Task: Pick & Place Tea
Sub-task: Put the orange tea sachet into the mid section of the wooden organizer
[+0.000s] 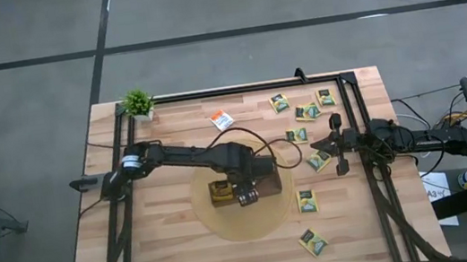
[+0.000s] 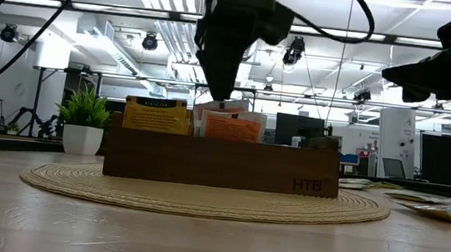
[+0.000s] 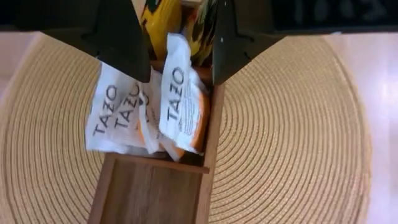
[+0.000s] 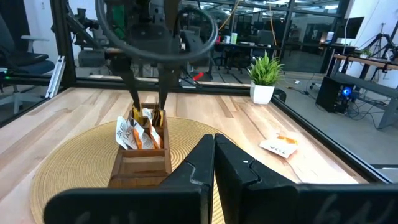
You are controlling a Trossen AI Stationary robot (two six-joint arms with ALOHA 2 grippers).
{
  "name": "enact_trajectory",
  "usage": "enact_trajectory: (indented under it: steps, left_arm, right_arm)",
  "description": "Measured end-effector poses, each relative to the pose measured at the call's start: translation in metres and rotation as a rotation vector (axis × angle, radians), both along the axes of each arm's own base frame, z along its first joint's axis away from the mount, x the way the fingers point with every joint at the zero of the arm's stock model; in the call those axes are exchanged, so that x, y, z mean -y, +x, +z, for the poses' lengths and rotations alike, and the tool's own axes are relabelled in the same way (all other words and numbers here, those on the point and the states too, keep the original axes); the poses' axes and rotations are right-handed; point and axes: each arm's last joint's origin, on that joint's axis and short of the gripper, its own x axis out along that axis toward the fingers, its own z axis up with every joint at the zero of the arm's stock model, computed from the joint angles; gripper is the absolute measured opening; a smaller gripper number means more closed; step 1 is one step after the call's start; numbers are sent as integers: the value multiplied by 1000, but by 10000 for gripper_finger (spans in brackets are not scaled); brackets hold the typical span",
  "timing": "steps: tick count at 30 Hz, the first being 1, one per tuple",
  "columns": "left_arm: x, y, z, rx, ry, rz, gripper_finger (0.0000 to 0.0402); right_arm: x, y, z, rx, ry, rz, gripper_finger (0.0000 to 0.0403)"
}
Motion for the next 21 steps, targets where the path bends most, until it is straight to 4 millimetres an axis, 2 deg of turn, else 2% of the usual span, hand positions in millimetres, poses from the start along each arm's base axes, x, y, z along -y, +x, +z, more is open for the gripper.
enact_trajectory:
  steps: [6, 12, 17, 21]
  left_arm:
    - [-6, 0, 9, 12, 133, -46, 167]
    - [-27, 1, 9, 0, 257, -57, 167]
    - [-61, 2, 8, -19, 341, -18, 167]
    - [-105, 2, 0, -14, 324, 19, 167]
  right_arm:
    - [0, 0, 0, 0, 0, 0, 9]
    - [0, 0, 0, 0, 0, 0, 9]
    - [0, 0, 0, 0, 0, 0, 9]
    - [0, 0, 0, 0, 0, 0, 9]
